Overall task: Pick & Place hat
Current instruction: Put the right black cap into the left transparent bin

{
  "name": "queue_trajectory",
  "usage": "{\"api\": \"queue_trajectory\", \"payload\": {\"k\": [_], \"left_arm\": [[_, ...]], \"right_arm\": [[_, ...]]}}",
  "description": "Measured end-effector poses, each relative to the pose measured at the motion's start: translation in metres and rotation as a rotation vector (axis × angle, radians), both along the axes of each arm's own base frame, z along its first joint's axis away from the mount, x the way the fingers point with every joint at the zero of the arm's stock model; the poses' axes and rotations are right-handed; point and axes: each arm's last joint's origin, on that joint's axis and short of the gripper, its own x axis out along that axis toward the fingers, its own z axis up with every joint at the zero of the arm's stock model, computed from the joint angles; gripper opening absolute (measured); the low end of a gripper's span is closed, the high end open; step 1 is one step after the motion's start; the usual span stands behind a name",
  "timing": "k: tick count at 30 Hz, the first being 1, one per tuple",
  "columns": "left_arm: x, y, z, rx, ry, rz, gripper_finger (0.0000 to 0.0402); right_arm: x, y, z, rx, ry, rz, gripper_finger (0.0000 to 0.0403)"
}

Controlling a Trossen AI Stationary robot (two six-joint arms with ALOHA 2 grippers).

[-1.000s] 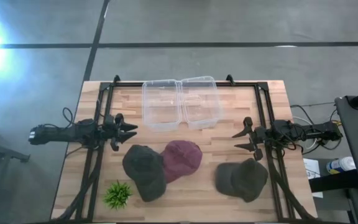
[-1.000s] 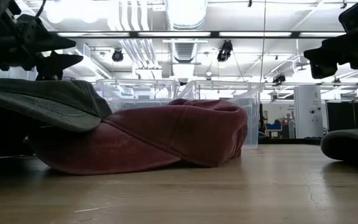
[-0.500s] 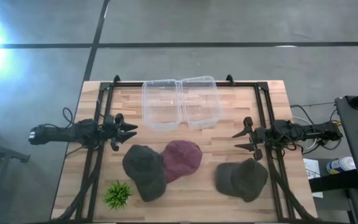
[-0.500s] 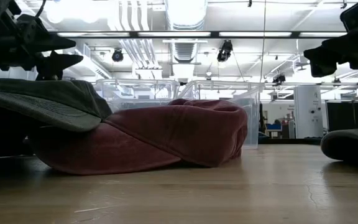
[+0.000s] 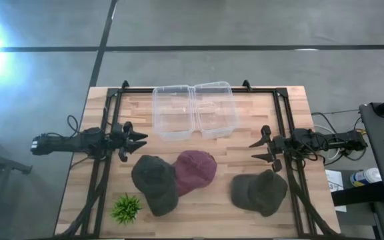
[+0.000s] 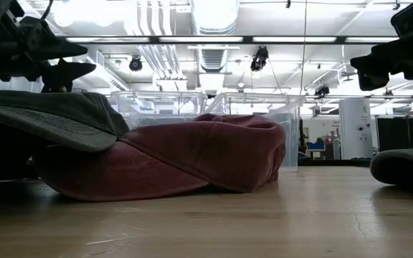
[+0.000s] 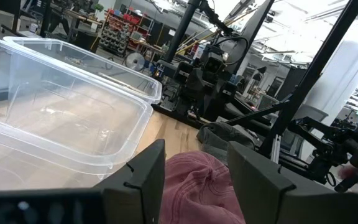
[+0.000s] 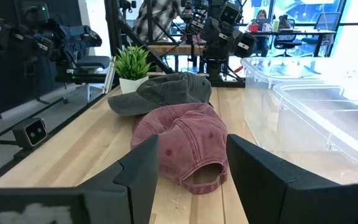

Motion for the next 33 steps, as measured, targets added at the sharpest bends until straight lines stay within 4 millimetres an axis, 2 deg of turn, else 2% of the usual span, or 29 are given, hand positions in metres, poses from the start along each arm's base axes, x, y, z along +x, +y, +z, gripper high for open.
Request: {"api": "queue_trajectory", "payload": {"k": [5,8,11,14,15,17,21,24,26,28,31,33], "left_arm": [[0.000,0.000,0.000,0.000,0.000,0.000,0.0167],[0.000,0.000,0.000,0.000,-0.001,0.000,0.0167],[0.000,0.000,0.000,0.000,0.000,0.000,0.0167],[0.000,0.000,0.000,0.000,0.000,0.000,0.0167],[0.000,0.000,0.000,0.000,0.000,0.000,0.0167],[0.000,0.000,0.000,0.000,-0.001,0.000,0.0167],[0.000,0.000,0.000,0.007,0.000,0.001,0.0167],[0.000,0.000,0.000,0.008,-0.001,0.001,0.0167],[0.000,0.000,0.002,-0.059,-0.023,-0.002,0.0167],[0.000,0.000,0.005,-0.217,-0.069,-0.012,0.0167],[-0.001,0.000,0.009,-0.487,-0.137,-0.038,0.0167],[-0.001,0.000,0.012,-0.593,-0.171,-0.054,0.0167]], "right_arm": [[0.000,0.000,0.000,0.004,-0.004,-0.011,0.0185],[0.000,-0.001,0.002,0.102,-0.007,-0.057,0.0185],[0.000,-0.001,0.005,0.338,-0.002,-0.061,0.0185],[0.000,-0.002,0.009,0.773,0.009,-0.091,0.0185],[0.000,-0.003,0.010,0.870,0.002,-0.109,0.0185],[0.001,-0.004,0.012,0.983,-0.026,-0.136,0.0185],[-0.001,-0.009,0.021,1.158,-0.189,-0.233,0.0185],[0.000,-0.008,0.025,1.256,-0.211,-0.170,0.0185],[0.002,-0.006,0.027,1.298,-0.177,-0.103,0.0185],[0.005,-0.004,0.027,1.316,-0.134,-0.051,0.0185],[0.012,-0.001,0.027,1.307,-0.102,-0.035,0.0185],[0.018,0.001,0.024,1.280,-0.074,-0.059,0.0185]]}}
